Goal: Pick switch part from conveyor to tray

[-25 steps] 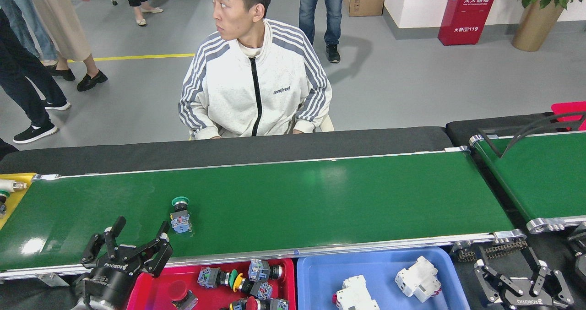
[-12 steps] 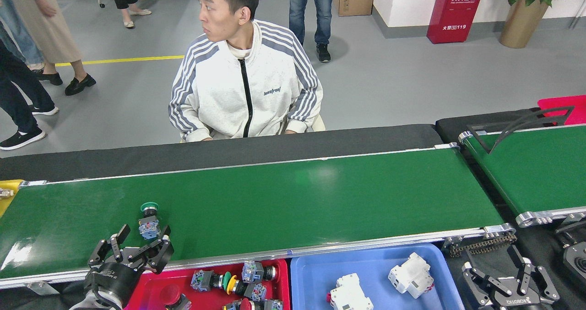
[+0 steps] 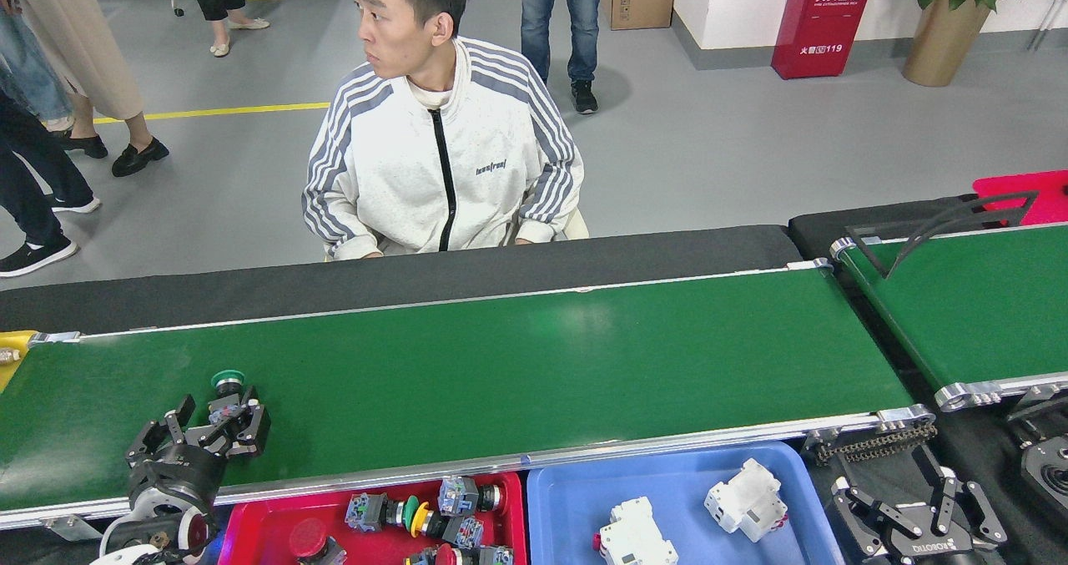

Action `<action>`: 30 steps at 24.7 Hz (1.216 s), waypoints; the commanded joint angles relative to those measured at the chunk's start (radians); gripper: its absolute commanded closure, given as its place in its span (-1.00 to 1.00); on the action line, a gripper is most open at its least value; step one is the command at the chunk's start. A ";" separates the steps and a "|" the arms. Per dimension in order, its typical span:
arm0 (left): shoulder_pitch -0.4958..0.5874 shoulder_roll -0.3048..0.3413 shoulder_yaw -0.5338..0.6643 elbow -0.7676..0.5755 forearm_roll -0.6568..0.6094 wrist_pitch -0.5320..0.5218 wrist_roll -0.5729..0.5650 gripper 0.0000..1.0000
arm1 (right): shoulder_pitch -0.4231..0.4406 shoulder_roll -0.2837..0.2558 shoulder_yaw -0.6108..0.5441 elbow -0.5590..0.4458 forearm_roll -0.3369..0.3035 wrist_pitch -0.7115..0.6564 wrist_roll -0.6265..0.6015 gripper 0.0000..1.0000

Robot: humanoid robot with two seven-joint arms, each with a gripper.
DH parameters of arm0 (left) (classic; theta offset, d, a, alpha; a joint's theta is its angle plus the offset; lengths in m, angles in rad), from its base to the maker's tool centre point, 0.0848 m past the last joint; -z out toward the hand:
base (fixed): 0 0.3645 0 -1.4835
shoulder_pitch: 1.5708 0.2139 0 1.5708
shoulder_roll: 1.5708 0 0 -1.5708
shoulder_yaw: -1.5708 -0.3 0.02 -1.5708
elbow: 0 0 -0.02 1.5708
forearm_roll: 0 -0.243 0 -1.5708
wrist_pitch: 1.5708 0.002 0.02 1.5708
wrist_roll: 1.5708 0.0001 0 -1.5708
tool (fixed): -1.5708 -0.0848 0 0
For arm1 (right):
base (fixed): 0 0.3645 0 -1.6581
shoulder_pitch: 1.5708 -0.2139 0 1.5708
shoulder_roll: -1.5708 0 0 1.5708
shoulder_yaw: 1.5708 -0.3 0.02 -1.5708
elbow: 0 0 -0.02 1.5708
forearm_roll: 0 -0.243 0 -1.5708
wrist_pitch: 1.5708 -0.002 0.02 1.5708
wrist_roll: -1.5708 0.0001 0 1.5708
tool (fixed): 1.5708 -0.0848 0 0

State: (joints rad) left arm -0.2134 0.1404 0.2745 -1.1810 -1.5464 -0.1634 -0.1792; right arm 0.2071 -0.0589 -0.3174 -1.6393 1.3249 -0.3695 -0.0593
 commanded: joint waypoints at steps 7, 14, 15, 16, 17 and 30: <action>0.065 -0.004 -0.001 -0.176 0.043 -0.165 0.009 0.62 | -0.006 -0.006 -0.002 -0.007 -0.006 -0.002 0.000 -0.98; 0.318 -0.022 -0.012 -0.500 0.276 -0.622 0.003 -0.62 | -0.008 -0.004 -0.003 -0.002 -0.006 0.007 0.000 -0.98; 0.353 -0.041 -0.024 -0.525 0.278 -0.622 0.003 -1.00 | -0.008 -0.002 -0.003 -0.004 -0.006 0.007 0.000 -0.98; 0.376 -0.053 -0.037 -0.543 0.278 -0.622 0.003 -1.00 | -0.009 -0.002 -0.002 -0.005 -0.006 0.007 0.000 -0.98; 0.399 -0.056 -0.047 -0.551 0.278 -0.622 0.003 -1.00 | -0.009 -0.002 -0.002 -0.007 -0.006 0.006 0.000 -0.98; 0.384 -0.008 0.203 -0.473 0.229 -0.123 0.073 -1.00 | -0.005 0.117 0.100 -0.099 0.111 0.222 0.061 -0.98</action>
State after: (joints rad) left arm 0.1772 0.1055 0.4532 -1.6678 -1.3086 -0.4026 -0.1490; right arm 0.2053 0.0581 -0.2345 -1.7125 1.4296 -0.1878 -0.0031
